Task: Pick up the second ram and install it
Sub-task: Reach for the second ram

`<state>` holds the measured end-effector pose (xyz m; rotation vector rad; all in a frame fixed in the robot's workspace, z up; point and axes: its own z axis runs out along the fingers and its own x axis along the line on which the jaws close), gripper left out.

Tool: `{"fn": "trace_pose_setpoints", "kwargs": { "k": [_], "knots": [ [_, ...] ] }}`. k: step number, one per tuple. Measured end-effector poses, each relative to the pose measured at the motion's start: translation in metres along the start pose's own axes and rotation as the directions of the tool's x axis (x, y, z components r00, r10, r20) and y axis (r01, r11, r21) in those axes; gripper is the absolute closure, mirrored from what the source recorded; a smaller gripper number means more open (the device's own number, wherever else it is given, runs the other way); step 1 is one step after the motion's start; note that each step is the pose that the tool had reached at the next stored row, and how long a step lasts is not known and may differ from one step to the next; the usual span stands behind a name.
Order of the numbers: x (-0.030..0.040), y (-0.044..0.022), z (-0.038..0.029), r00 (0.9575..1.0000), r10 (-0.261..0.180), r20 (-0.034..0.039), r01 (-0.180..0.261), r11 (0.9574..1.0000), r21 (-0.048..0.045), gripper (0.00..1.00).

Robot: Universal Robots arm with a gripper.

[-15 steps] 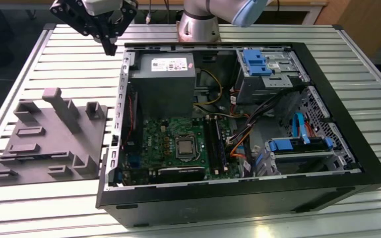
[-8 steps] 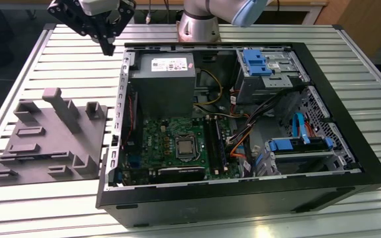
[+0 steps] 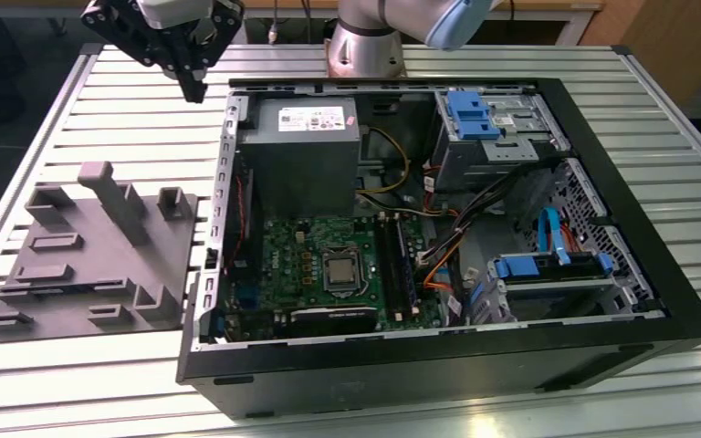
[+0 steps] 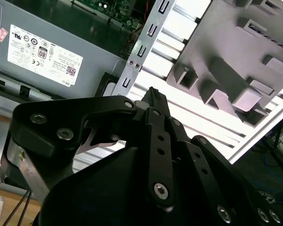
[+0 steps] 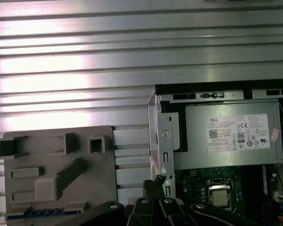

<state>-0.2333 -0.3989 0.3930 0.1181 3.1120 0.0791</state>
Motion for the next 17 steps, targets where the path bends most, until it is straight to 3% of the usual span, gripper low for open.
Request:
{"fn": "trace_pose_setpoints", "kwargs": {
  "k": [17],
  "knots": [
    [0.0097, -0.0009, 0.0004, 1.0, 0.0, 0.0, 0.0, 1.0, 0.0, 0.89]
  ]
}}
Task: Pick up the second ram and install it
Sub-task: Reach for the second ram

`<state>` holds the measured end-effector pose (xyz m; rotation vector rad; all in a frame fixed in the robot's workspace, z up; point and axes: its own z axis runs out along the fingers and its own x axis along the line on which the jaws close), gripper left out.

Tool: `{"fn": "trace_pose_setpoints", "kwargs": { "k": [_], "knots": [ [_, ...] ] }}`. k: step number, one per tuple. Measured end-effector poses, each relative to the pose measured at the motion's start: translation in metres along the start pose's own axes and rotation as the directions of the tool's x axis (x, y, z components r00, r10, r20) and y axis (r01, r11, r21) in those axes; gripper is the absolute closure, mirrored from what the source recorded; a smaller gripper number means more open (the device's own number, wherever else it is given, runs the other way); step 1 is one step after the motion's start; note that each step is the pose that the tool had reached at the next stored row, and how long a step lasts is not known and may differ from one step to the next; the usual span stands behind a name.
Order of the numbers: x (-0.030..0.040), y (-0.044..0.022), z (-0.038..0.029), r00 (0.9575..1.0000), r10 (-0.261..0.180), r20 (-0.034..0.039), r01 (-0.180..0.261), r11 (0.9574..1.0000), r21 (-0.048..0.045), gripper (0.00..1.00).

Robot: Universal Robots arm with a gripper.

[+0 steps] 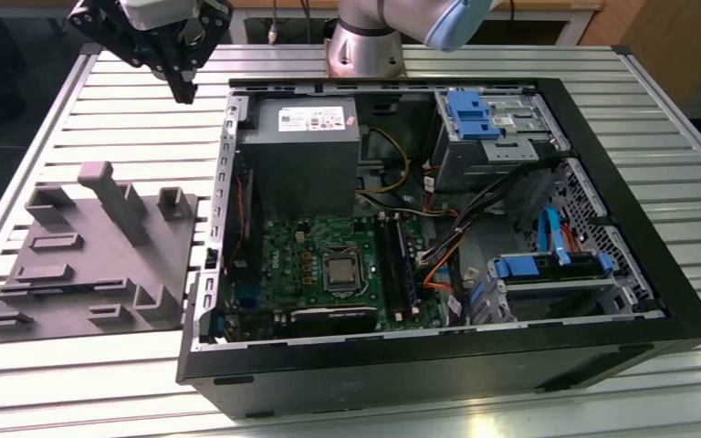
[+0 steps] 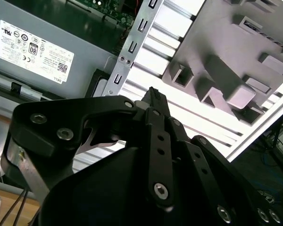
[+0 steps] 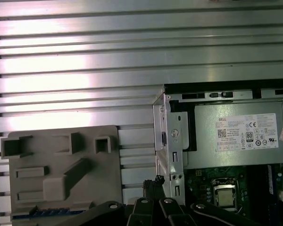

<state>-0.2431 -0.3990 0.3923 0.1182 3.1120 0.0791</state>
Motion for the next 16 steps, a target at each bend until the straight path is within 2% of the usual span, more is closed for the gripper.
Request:
{"fn": "trace_pose_setpoints", "kwargs": {
  "k": [16],
  "knots": [
    [0.0089, -0.0007, 0.0001, 1.0, 0.0, 0.0, 0.0, 1.0, 0.0, 0.89]
  ]
}}
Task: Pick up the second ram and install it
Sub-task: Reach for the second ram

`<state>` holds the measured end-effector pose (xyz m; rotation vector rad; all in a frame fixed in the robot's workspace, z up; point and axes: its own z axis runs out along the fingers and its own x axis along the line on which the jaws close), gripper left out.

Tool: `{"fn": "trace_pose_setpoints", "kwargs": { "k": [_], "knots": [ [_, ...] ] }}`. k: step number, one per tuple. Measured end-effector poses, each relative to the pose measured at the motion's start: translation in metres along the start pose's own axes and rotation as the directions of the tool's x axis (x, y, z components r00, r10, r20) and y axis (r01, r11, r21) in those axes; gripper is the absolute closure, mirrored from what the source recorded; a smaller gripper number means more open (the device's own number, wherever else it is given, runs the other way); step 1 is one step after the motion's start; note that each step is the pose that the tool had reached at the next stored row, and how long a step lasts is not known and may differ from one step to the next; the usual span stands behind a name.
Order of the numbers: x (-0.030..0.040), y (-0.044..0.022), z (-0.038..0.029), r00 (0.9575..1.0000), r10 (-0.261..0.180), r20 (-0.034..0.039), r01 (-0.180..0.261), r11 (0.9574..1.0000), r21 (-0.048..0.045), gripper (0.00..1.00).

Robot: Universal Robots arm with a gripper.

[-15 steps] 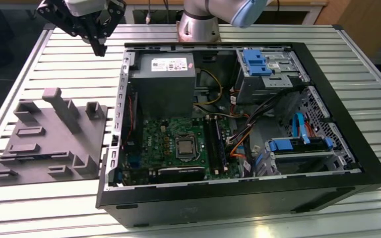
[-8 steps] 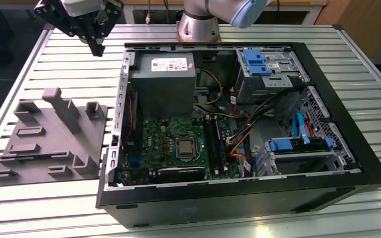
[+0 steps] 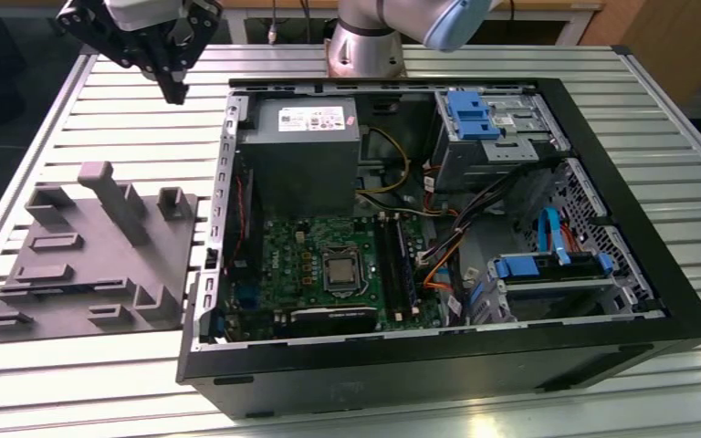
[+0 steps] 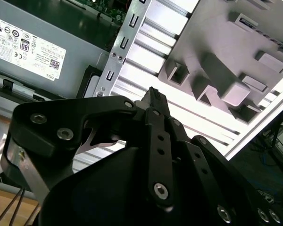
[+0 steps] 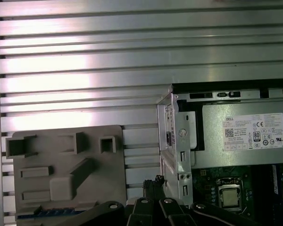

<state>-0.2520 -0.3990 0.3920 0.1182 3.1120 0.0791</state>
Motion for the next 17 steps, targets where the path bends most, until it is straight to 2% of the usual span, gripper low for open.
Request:
{"fn": "trace_pose_setpoints", "kwargs": {
  "k": [17],
  "knots": [
    [0.006, -0.0005, -0.0001, 1.0, 0.0, 0.0, 0.0, 1.0, 0.0, 0.89]
  ]
}}
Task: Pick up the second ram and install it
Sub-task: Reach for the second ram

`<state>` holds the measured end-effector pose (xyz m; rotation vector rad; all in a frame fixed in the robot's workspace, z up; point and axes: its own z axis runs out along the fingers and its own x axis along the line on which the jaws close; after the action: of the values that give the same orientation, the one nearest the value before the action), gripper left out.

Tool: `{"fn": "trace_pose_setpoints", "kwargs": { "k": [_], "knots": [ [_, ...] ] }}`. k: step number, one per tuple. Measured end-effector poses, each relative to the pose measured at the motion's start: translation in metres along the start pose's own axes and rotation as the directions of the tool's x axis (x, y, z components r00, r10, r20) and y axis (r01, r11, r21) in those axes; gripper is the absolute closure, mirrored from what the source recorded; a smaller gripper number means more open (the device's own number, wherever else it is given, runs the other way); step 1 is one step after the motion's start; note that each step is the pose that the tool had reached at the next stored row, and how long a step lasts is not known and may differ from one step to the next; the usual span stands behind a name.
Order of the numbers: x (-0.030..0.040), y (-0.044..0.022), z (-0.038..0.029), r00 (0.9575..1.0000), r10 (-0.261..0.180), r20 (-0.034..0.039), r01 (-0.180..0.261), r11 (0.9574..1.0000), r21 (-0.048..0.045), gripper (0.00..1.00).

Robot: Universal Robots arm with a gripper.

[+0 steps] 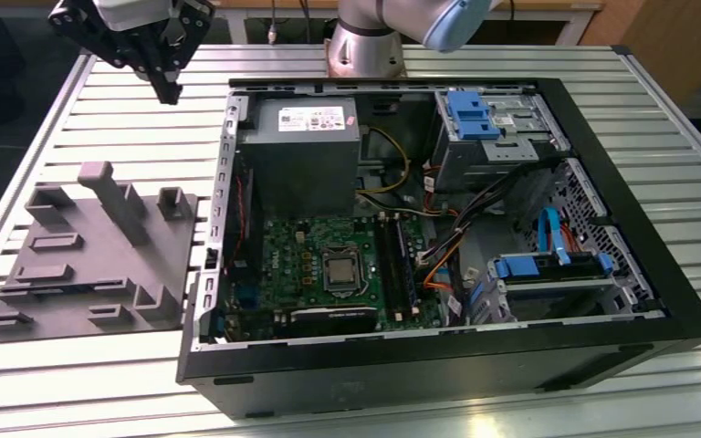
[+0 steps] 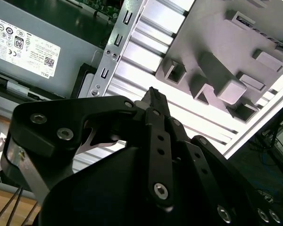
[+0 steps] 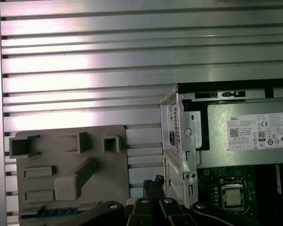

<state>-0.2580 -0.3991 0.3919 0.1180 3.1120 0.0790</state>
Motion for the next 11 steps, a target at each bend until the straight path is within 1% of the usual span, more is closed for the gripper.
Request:
{"fn": "trace_pose_setpoints", "kwargs": {
  "k": [11],
  "knots": [
    [0.0038, -0.0003, 0.0, 1.0, 0.0, 0.0001, 0.0, 1.0, -0.0001, 0.89]
  ]
}}
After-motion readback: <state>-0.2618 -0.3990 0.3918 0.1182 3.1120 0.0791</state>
